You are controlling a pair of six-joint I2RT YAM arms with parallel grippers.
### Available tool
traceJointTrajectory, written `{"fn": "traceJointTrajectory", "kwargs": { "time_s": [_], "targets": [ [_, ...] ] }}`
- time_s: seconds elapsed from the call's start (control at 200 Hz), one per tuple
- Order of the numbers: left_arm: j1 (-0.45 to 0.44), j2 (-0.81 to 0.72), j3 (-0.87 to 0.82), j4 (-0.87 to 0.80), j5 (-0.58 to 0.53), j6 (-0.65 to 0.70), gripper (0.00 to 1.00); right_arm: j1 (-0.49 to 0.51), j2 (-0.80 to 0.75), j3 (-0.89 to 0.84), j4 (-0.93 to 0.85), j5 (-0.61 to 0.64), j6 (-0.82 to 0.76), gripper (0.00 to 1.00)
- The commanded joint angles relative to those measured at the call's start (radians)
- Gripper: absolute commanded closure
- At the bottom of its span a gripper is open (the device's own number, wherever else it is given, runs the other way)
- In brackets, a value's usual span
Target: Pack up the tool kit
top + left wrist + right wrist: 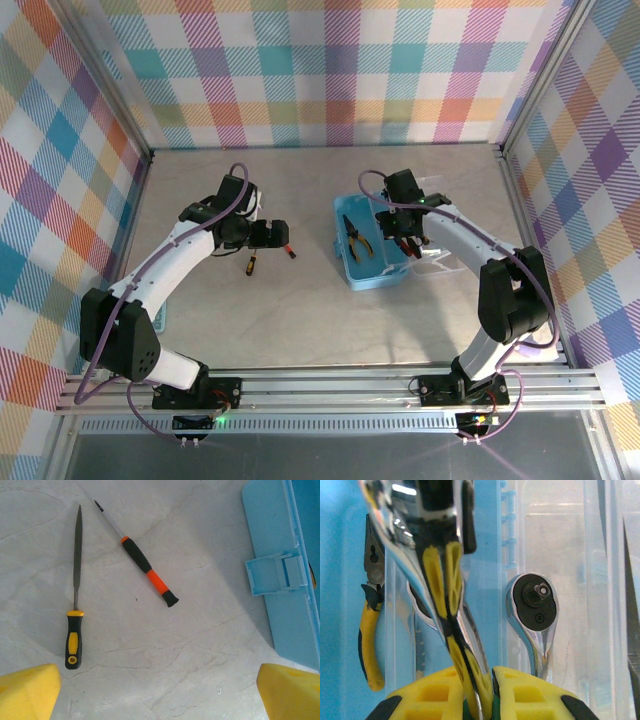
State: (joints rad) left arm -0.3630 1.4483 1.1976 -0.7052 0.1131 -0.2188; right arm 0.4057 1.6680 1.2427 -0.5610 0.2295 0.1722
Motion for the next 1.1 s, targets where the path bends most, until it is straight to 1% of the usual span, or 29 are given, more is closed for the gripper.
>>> {"fn": "traceJointTrajectory", "kwargs": {
  "time_s": [0.0, 0.155, 0.34, 0.72, 1.095],
  "targets": [
    [0.004, 0.001, -0.012, -0.005, 0.014, 0.012, 0.00, -0.010, -0.019, -0.013, 0.037, -0.029, -0.023, 1.00],
    [0.004, 0.004, -0.012, 0.000, 0.019, 0.012, 0.00, -0.009, -0.028, -0.034, 0.093, -0.117, -0.036, 1.00],
    [0.005, 0.007, -0.009, -0.001, 0.023, 0.012, 0.00, -0.009, -0.016, -0.032, 0.140, -0.153, -0.026, 1.00],
    [0.004, 0.015, -0.003, -0.005, 0.024, 0.012, 0.00, -0.010, 0.056, 0.033, 0.131, -0.062, -0.011, 1.00],
    [0.004, 0.014, -0.004, -0.007, 0.031, 0.013, 0.00, -0.017, 0.065, 0.037, 0.118, 0.059, 0.075, 1.00]
  ]
}}
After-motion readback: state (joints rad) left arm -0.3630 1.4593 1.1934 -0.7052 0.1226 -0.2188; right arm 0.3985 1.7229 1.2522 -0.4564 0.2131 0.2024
